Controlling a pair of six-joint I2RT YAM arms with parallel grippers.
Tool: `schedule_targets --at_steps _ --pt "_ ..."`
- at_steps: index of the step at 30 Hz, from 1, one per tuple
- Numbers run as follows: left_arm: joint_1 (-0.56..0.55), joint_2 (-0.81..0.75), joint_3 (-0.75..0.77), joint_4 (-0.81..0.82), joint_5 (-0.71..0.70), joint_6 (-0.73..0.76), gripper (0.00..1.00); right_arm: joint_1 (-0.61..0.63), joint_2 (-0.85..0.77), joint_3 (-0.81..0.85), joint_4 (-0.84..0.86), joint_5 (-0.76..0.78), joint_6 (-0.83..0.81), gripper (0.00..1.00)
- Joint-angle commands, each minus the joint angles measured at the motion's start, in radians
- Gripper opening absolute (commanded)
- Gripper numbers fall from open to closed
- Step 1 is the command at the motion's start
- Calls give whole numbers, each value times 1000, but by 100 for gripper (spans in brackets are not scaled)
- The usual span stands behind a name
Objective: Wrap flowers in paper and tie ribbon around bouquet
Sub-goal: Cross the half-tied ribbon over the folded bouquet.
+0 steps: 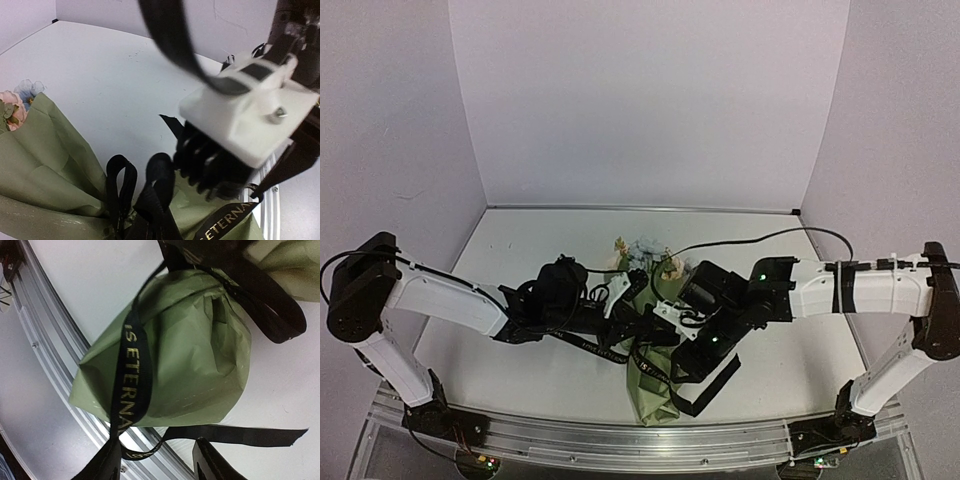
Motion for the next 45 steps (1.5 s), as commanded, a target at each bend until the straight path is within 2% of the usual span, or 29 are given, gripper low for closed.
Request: schedule_targets --at_steps 1,5,13,22,30,39,45 --pt "14 -64 4 -40 148 -33 0 17 -69 -97 164 83 -53 50" --pt "34 -62 15 -38 255 -92 0 46 -97 -158 255 132 -136 51" --pt "55 -23 59 -51 362 -167 0 52 -175 -185 275 182 -182 60" --pt "111 50 82 18 472 -299 0 52 -183 -203 299 31 -214 65" --pt "142 117 84 68 514 -353 0 56 -168 -205 306 -142 -179 66" --pt "152 153 95 58 541 -355 0 68 -103 -202 311 -73 -213 66" --pt "159 159 91 44 538 -340 0 68 -67 -200 347 -56 -194 62"
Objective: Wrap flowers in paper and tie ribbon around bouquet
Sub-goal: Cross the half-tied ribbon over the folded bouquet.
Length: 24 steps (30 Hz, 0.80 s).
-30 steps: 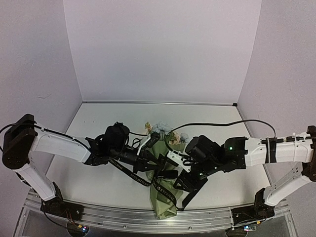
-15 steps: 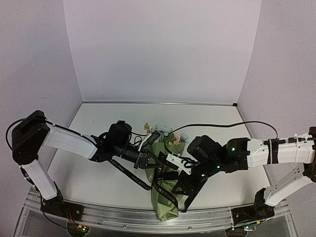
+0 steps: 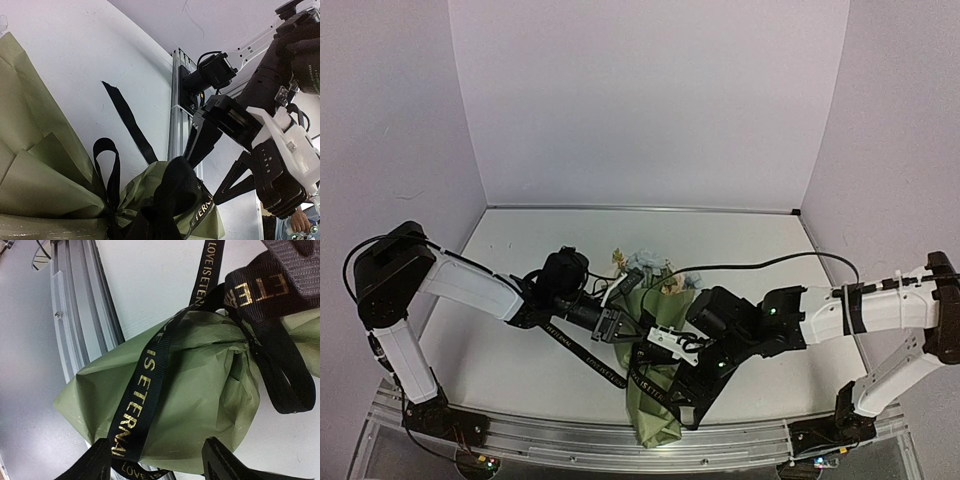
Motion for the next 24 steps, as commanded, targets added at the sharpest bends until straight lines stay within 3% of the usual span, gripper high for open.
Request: schedule_targets --at_steps 1,12,24 --pt "10 7 28 28 25 21 0 5 21 16 55 15 13 61" --pt "20 16 18 24 15 32 0 5 64 51 58 -45 96 43" --pt "23 13 17 8 10 50 0 5 21 44 31 -5 111 9"
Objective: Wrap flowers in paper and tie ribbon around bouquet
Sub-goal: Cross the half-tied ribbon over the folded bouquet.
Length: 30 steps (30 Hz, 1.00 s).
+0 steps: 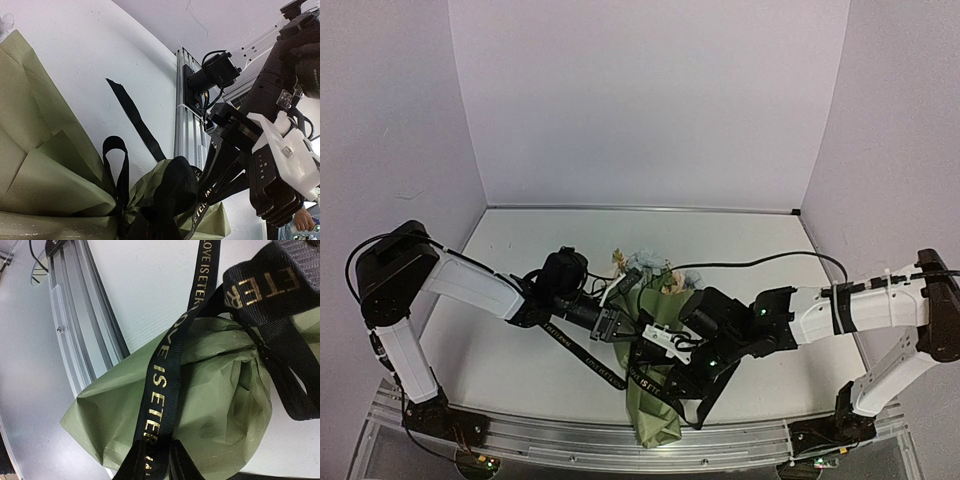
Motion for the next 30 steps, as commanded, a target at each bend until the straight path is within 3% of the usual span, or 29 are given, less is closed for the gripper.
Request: schedule_targets --at_steps 1,7,23,30 --pt "7 -2 14 11 5 25 0 5 -44 24 -9 39 0 7" --pt "10 -10 9 11 2 30 0 5 -72 4 -9 89 2 0" --pt "16 -81 -22 25 -58 32 0 -26 -163 -113 -10 286 41 0" --pt "13 -137 -50 8 -89 55 0 -89 -102 -70 -7 241 180 0"
